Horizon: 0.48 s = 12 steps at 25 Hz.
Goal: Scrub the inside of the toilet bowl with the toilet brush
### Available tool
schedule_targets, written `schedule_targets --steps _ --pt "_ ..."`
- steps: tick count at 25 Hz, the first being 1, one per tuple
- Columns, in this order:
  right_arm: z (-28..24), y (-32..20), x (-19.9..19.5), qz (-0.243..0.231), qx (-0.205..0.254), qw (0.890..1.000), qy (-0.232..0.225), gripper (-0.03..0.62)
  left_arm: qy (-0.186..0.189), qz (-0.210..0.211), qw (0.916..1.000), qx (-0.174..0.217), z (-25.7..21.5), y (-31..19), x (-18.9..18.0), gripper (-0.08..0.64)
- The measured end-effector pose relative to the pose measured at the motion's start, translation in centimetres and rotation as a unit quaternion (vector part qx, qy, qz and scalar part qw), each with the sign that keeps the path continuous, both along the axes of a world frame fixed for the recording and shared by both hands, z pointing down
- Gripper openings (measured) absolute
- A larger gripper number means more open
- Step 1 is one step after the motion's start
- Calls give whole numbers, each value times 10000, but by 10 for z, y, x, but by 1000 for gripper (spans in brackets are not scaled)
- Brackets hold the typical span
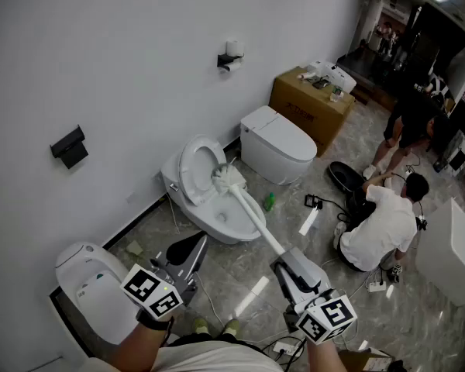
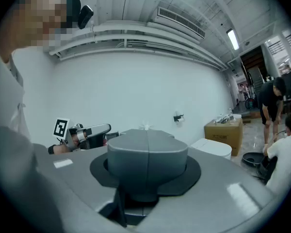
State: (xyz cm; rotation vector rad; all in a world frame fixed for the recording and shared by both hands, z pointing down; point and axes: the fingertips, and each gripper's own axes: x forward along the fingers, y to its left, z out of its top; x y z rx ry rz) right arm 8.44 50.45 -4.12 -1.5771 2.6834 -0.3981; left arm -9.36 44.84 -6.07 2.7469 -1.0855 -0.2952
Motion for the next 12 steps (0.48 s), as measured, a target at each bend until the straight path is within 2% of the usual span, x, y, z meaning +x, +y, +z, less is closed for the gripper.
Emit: schedule_targets --steps 8,12 --pt "4 12 3 -14 14 10000 -29 149 28 -44 10000 -11 3 13 1 3" --pt "1 17 7 13 -64 9996 -259 149 50 -15 10000 -77 5 19 3 5"
